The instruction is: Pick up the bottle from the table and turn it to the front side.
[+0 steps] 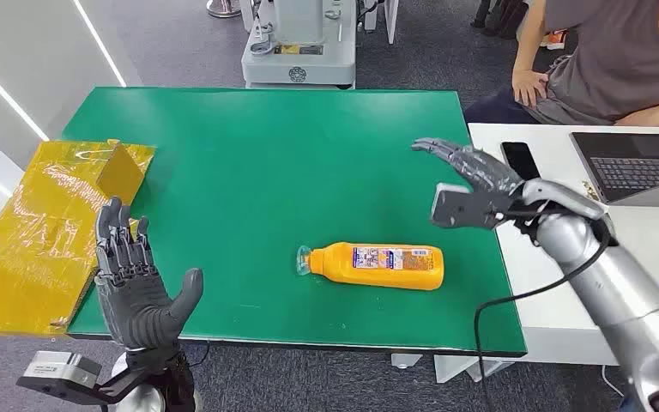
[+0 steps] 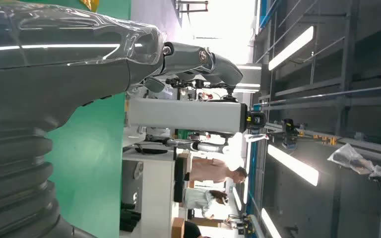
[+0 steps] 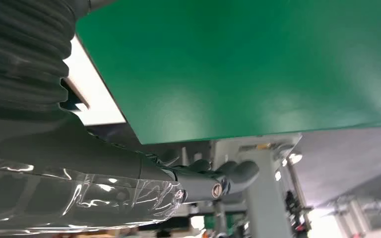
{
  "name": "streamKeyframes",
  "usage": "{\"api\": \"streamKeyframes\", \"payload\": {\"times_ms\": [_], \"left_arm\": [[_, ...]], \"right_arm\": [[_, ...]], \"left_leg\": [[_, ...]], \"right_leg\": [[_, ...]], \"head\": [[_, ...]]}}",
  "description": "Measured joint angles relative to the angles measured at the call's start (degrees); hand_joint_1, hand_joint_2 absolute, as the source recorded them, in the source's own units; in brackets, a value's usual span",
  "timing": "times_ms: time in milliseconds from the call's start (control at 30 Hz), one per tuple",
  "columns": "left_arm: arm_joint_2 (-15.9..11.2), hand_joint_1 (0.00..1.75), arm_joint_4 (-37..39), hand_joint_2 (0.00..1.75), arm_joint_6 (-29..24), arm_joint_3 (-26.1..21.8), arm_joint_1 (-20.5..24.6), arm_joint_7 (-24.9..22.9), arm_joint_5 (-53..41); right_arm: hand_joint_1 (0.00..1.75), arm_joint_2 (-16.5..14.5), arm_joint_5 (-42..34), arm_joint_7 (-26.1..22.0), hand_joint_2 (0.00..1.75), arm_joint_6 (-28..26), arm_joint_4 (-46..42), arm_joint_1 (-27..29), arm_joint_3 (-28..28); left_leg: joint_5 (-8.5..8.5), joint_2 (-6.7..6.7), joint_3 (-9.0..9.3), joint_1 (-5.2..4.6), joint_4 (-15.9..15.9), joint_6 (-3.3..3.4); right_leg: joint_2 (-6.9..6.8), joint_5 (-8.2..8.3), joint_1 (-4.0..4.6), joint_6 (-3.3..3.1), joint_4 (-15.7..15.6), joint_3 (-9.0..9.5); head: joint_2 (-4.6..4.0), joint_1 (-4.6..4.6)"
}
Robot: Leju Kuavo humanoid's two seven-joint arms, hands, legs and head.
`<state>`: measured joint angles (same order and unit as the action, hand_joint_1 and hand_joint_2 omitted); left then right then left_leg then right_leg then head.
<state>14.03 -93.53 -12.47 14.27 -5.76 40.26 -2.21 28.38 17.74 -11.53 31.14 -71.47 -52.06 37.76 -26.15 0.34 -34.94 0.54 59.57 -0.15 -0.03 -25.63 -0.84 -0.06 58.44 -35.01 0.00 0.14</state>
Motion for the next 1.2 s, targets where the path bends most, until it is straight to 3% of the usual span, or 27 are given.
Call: {"api": "streamKeyframes", "payload": {"times_ms": [267,400,567,733,833,1033,1200], "left_arm": [[-0.61,0.0,0.0,1.75,0.49,0.15,0.09,0.0,-1.18],[-0.87,0.0,0.0,1.75,0.73,0.63,0.12,0.0,-1.15],[-1.16,0.0,0.0,1.75,0.9,0.95,0.14,0.0,-1.13],[-1.22,0.0,0.04,1.75,1.15,1.06,0.63,0.0,-1.44],[-1.09,0.0,0.26,1.75,1.45,1.09,1.12,0.0,-1.99],[-0.96,0.0,0.96,1.75,2.53,1.06,1.3,0.0,-2.82],[-0.97,0.0,1.17,1.75,3.01,1.05,1.31,0.0,-2.67]], "right_arm": [[0.0,0.91,-9.9,2.02,1.75,6.52,7.52,-18.34,15.53],[0.0,0.69,-10.79,1.87,1.75,6.58,9.37,-21.28,22.5],[0.0,0.44,-11.38,1.72,1.75,6.62,10.41,-22.51,26.46],[0.0,-1.1,-12.43,0.54,1.75,4.14,12.33,-22.51,29.84],[0.0,-3.08,-13.64,-3.47,1.75,2.21,15.78,-20.79,32.2],[0.0,-5.89,-13.6,-10.93,1.75,-1.83,21.61,-13.38,33.04],[0.0,-6.73,-12.22,-13.15,1.75,-4.17,24.18,-6.74,31.9]], "left_leg": [[0.0,-0.09,-0.04,0.05,-0.01,0.0],[-0.01,-0.08,-0.05,0.04,0.0,0.01],[-0.01,-0.13,-0.05,0.03,0.01,0.01],[-0.01,-0.11,-0.03,0.04,0.01,0.01],[-0.01,-0.11,-0.01,0.05,0.01,0.01],[0.0,-0.22,-0.03,0.07,0.01,0.01],[-0.01,-0.26,-0.07,0.05,0.01,0.01]], "right_leg": [[-0.06,-0.02,0.05,0.0,-0.02,0.0],[-0.06,-0.02,0.05,0.01,-0.03,0.01],[-0.12,-0.01,0.04,0.01,-0.04,0.01],[-0.09,-0.01,0.05,0.01,-0.04,0.02],[-0.09,-0.01,0.06,0.01,-0.04,0.03],[-0.22,-0.03,0.08,0.02,-0.04,0.04],[-0.24,-0.04,0.07,0.04,-0.06,0.04]], "head": [[0.0,-0.01],[0.0,-0.01],[0.0,0.0],[0.0,-0.01],[0.0,-0.01],[0.0,-0.01],[0.0,-0.01]]}}
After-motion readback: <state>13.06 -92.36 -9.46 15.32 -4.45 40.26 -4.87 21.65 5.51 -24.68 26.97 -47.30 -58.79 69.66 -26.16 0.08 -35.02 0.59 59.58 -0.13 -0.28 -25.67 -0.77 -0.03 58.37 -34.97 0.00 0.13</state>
